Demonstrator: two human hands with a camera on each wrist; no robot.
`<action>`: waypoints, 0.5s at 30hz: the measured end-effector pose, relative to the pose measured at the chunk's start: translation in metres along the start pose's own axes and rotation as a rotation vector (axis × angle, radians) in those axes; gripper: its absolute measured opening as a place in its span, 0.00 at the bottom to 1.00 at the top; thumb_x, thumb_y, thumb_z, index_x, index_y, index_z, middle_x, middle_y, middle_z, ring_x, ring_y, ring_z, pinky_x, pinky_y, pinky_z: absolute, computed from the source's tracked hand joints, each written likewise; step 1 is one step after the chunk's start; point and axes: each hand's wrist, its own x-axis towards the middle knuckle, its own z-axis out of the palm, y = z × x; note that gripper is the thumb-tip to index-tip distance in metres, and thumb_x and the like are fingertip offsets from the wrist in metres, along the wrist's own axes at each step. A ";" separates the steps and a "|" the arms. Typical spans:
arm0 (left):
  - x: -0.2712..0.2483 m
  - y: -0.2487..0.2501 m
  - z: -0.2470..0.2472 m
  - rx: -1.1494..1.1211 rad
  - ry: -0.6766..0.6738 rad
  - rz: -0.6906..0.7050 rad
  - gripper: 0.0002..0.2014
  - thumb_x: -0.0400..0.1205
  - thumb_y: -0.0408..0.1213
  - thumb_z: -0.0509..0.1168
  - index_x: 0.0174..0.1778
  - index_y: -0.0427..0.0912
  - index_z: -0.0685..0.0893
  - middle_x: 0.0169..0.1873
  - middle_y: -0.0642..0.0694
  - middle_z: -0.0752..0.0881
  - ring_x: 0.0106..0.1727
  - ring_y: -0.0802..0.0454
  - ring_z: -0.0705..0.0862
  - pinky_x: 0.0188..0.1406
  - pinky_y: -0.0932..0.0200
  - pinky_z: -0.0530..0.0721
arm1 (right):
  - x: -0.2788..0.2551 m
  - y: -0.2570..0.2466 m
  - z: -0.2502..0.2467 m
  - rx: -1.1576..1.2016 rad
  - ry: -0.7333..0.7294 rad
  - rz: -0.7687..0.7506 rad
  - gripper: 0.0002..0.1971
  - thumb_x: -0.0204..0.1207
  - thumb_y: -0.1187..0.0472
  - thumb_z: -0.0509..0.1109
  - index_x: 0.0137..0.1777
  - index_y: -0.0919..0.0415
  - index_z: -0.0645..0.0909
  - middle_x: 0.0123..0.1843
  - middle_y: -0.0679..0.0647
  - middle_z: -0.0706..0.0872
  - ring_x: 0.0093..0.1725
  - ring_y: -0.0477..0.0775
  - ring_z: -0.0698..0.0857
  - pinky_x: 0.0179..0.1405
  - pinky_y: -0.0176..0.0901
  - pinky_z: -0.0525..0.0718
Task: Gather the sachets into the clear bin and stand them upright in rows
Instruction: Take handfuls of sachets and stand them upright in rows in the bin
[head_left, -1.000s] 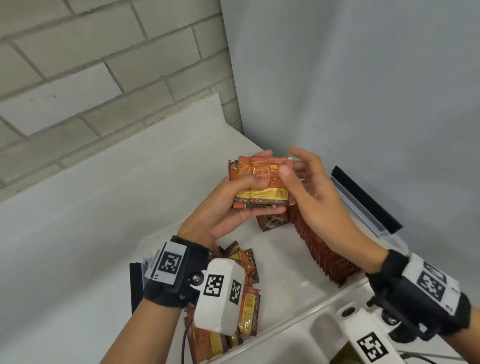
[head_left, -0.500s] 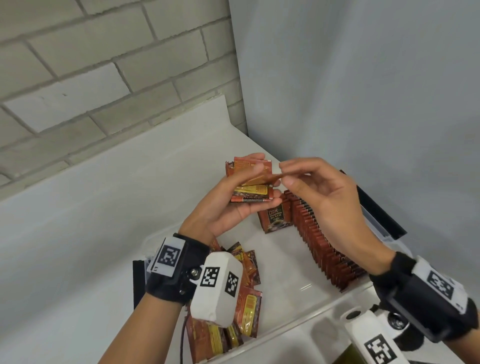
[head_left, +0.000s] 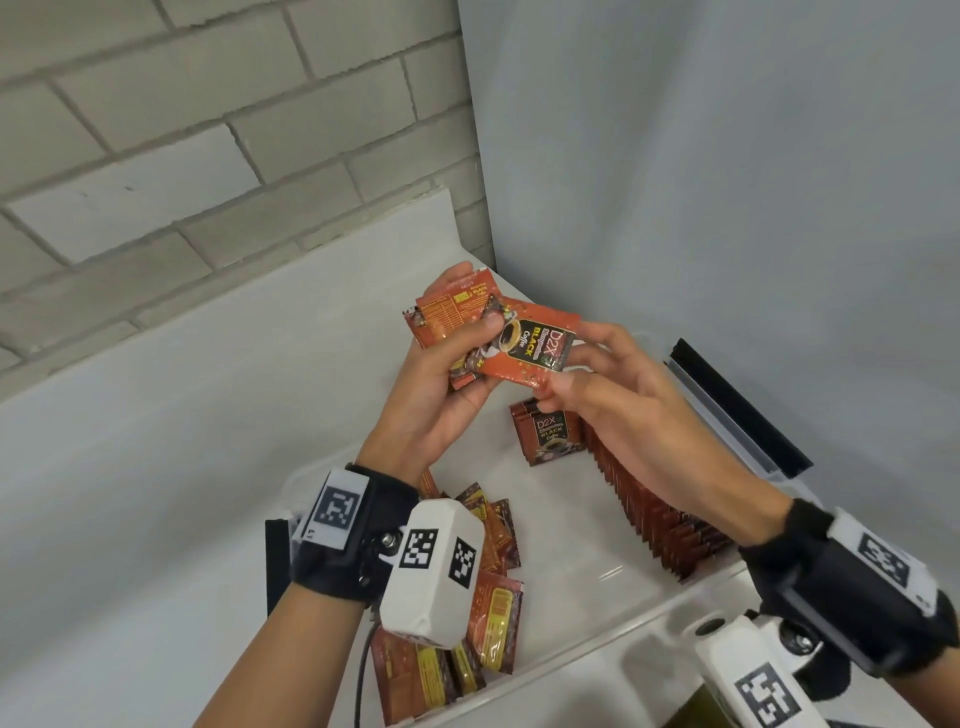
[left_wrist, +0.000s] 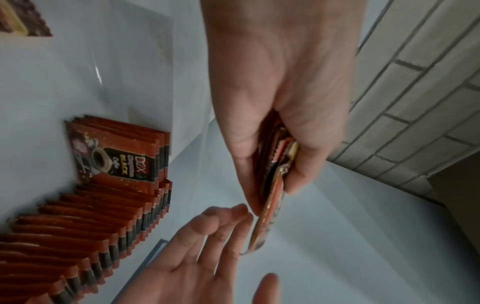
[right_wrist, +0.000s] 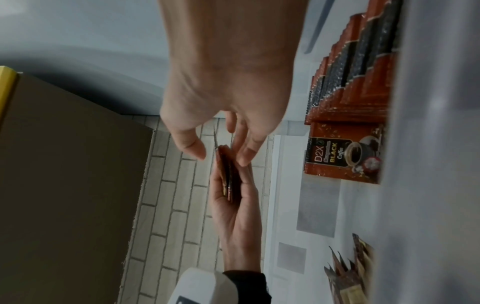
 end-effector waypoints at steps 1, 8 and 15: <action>0.000 -0.001 0.000 -0.001 -0.004 0.004 0.24 0.73 0.25 0.66 0.65 0.48 0.79 0.48 0.44 0.88 0.52 0.48 0.88 0.47 0.54 0.88 | 0.000 -0.001 0.001 -0.012 0.020 0.013 0.31 0.66 0.57 0.82 0.68 0.59 0.73 0.52 0.58 0.88 0.49 0.54 0.88 0.54 0.47 0.83; -0.001 0.001 0.001 0.039 0.003 0.020 0.18 0.76 0.29 0.67 0.58 0.51 0.83 0.49 0.45 0.88 0.56 0.46 0.86 0.56 0.49 0.85 | 0.001 -0.003 -0.004 -0.068 0.176 -0.019 0.05 0.74 0.67 0.72 0.48 0.63 0.84 0.35 0.56 0.90 0.35 0.50 0.86 0.41 0.37 0.86; 0.002 0.003 -0.002 -0.024 0.160 0.012 0.08 0.83 0.37 0.63 0.48 0.43 0.88 0.46 0.38 0.88 0.46 0.45 0.88 0.50 0.51 0.88 | 0.009 -0.031 -0.027 -0.553 0.159 0.066 0.04 0.72 0.65 0.77 0.44 0.55 0.89 0.30 0.51 0.89 0.27 0.45 0.83 0.31 0.29 0.80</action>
